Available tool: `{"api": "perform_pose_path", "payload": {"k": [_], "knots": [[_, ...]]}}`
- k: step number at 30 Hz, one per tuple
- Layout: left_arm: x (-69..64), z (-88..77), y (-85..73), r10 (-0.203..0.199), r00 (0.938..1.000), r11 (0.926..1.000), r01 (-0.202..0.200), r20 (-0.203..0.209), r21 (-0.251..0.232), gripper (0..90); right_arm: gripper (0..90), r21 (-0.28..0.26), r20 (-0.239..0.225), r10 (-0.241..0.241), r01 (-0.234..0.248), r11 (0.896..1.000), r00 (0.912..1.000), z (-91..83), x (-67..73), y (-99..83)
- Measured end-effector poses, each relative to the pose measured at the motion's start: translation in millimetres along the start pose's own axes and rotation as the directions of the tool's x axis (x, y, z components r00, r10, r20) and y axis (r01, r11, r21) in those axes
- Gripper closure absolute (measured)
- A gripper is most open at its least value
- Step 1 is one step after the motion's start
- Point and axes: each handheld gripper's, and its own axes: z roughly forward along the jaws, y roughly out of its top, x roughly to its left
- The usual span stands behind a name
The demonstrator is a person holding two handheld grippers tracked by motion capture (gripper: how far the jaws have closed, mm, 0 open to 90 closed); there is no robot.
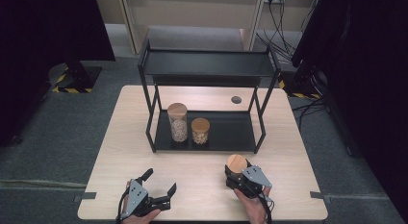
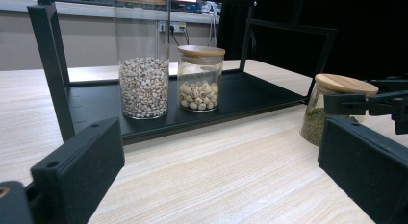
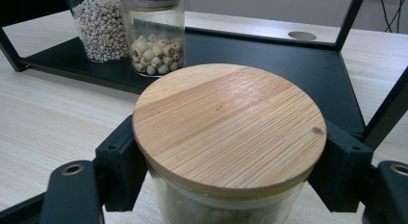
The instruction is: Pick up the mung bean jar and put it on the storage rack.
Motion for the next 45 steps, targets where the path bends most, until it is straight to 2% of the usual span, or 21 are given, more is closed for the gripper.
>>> {"api": "perform_pose_path", "payload": {"k": [5, 10, 21, 36, 45], "knots": [[0.0, -0.1, 0.0, 0.001, 1.0, 1.0, -0.001, -0.001, -0.001, 1.6, 25.6, -0.013, -0.01, 0.013, -0.013, 1.0, 0.9999, -1.5, -2.1, -0.4], [-0.2, 0.0, -0.3, 0.0, 1.0, 1.0, 0.0, -0.001, -0.002, 1.6, 25.6, -0.04, -0.007, 0.002, -0.002, 0.999, 1.0, -4.9, -1.8, 3.1], [-0.2, -0.2, -0.2, 0.002, 1.0, 1.0, -0.002, -0.002, -0.001, 1.6, 25.6, -0.047, -0.017, 0.013, -0.014, 0.999, 0.9998, 1.5, -6.1, 14.9], [0.0, -0.4, -0.1, 0.002, 1.0, 1.0, -0.002, -0.005, -0.002, 1.6, 25.6, -0.043, -0.036, 0.016, -0.017, 0.999, 0.9992, 15.8, -8.3, 33.8], [0.1, -0.2, -0.3, 0.0, 1.0, 1.0, 0.0, -0.006, -0.002, 1.6, 25.6, -0.044, -0.03, 0.022, -0.023, 0.999, 0.9993, 32.7, -9.1, 48.1]]}}
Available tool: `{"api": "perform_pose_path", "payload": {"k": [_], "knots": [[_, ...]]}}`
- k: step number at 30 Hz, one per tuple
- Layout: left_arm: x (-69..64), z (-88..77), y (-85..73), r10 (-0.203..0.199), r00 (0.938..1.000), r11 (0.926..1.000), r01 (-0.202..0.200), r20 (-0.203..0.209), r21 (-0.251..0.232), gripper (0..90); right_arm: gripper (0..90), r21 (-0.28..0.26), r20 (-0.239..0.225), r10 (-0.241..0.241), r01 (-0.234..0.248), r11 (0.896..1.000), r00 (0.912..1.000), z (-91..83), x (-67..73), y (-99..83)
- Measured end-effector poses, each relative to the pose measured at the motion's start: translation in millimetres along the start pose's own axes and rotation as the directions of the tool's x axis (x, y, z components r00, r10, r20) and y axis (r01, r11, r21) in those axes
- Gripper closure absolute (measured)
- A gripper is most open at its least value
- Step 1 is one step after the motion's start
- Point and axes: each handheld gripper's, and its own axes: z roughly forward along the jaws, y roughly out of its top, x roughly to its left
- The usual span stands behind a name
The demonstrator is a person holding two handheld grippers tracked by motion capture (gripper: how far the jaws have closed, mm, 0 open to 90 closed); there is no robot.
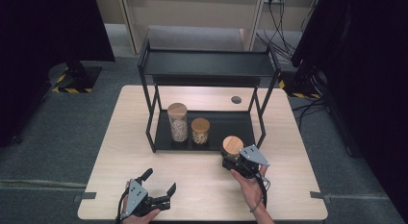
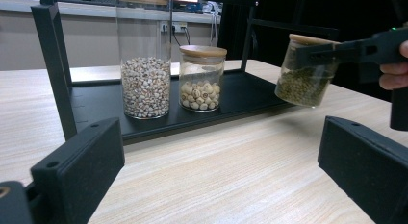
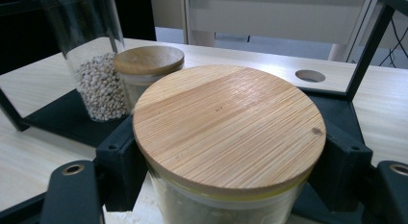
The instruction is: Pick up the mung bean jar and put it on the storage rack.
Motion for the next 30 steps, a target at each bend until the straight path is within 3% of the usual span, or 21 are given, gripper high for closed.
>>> {"api": "perform_pose_path", "payload": {"k": [30], "knots": [[0.9, -0.9, 0.6, -0.002, 1.0, 1.0, 0.002, 0.003, -0.005, 1.7, 25.6, 0.041, 0.072, -0.031, 0.028, 0.999, 0.9969, 76.6, 6.5, 28.7]]}}
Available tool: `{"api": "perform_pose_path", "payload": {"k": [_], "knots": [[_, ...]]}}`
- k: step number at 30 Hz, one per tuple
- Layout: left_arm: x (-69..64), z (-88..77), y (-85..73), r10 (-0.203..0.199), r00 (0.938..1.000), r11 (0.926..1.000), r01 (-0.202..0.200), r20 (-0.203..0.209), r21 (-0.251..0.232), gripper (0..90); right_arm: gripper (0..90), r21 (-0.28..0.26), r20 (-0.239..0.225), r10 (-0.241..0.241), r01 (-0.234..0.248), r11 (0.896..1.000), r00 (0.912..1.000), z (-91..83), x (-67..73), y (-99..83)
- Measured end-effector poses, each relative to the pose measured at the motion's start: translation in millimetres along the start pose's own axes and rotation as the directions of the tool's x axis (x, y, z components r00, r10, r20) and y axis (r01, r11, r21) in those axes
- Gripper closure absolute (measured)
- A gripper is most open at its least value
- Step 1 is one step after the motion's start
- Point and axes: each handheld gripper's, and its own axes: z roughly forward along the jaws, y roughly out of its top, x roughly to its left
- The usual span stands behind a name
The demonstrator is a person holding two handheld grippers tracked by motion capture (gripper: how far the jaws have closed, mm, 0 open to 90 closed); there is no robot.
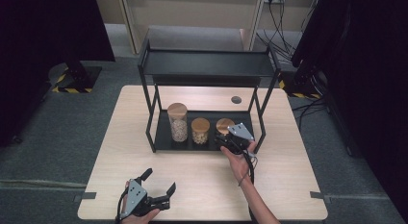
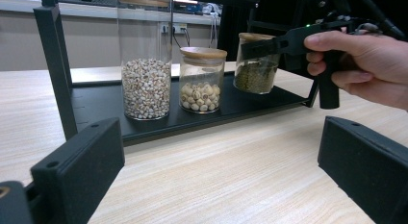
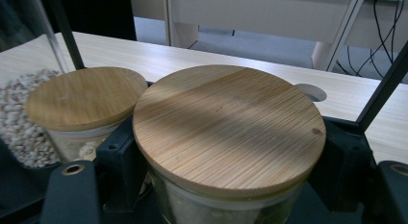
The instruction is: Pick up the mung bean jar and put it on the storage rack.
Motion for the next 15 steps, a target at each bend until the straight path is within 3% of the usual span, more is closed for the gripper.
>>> {"api": "perform_pose_path", "payload": {"k": [15], "knots": [[0.3, -0.3, 0.2, 0.004, 1.0, 1.0, -0.004, 0.003, -0.002, 1.7, 25.7, 0.023, 0.031, 0.008, -0.008, 1.0, 0.9995, 23.1, 4.5, -2.1]]}}
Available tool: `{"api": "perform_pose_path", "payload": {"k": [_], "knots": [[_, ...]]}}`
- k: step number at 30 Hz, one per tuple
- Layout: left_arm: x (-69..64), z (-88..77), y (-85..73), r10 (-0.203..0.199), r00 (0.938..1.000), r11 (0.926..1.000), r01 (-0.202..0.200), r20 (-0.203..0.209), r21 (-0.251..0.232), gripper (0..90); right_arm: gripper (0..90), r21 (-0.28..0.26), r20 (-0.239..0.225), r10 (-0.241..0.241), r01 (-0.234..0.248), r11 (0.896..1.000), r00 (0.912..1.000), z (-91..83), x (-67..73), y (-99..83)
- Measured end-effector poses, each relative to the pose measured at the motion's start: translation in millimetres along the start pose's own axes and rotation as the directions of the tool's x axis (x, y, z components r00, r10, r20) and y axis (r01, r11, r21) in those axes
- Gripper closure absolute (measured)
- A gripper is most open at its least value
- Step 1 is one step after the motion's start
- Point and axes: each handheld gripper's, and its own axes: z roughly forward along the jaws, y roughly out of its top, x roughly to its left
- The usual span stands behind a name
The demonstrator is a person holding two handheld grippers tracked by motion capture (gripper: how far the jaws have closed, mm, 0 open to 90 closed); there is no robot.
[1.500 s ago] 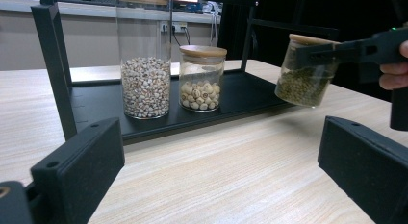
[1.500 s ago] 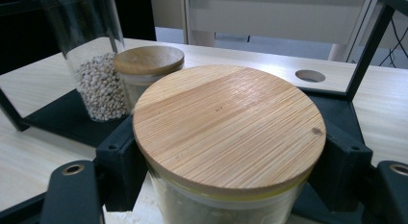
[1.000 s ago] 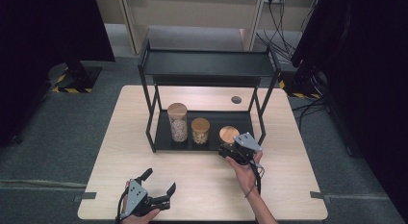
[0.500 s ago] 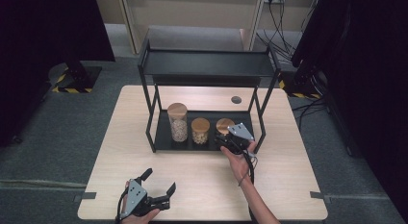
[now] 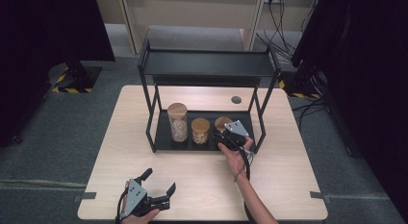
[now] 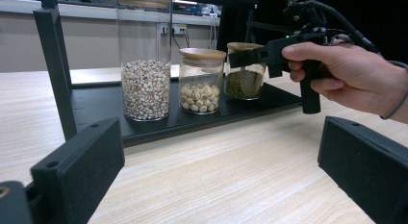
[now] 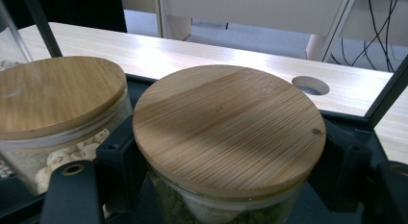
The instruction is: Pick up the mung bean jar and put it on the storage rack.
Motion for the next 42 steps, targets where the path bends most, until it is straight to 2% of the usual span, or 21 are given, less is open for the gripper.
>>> {"api": "perform_pose_path", "payload": {"k": [7, 18, 29, 31, 34, 36, 42], "knots": [[0.1, 0.1, -0.1, 0.0, 1.0, 1.0, 0.0, 0.001, 0.0, 1.6, 25.6, 0.001, 0.004, 0.016, -0.016, 1.0, 0.9999, 4.3, -2.0, -1.4], [0.0, 0.1, -0.1, 0.0, 1.0, 1.0, 0.0, 0.001, 0.001, 1.6, 25.6, -0.013, -0.01, 0.016, -0.017, 1.0, 0.9998, 8.2, -3.1, -7.7], [-0.1, 0.2, 0.0, 0.002, 1.0, 1.0, -0.002, 0.002, 0.001, 1.6, 25.0, -0.005, -0.019, 0.019, -0.019, 1.0, 0.9996, 9.5, -3.9, -9.5], [-0.2, 0.1, -0.1, 0.001, 1.0, 1.0, -0.001, 0.001, 0.001, 1.6, 19.9, -0.023, -0.006, 0.004, -0.005, 1.0, 1.0, 8.5, -1.7, -11.4], [-0.2, 0.1, 0.0, 0.001, 1.0, 1.0, -0.001, 0.002, 0.001, 1.6, 14.4, -0.022, -0.014, 0.034, -0.034, 0.999, 0.9993, 5.1, -2.8, -9.0], [-0.3, 0.1, -0.1, 0.002, 1.0, 1.0, -0.002, 0.003, 0.002, 1.6, 13.0, -0.026, -0.007, 0.033, -0.033, 0.999, 0.9994, 1.6, -2.6, -8.5], [-0.3, 0.3, -0.1, 0.001, 1.0, 1.0, -0.001, 0.002, 0.003, 1.6, 5.4, -0.036, -0.021, 0.049, -0.05, 0.998, 0.9986, -8.0, -6.0, -9.0]]}}
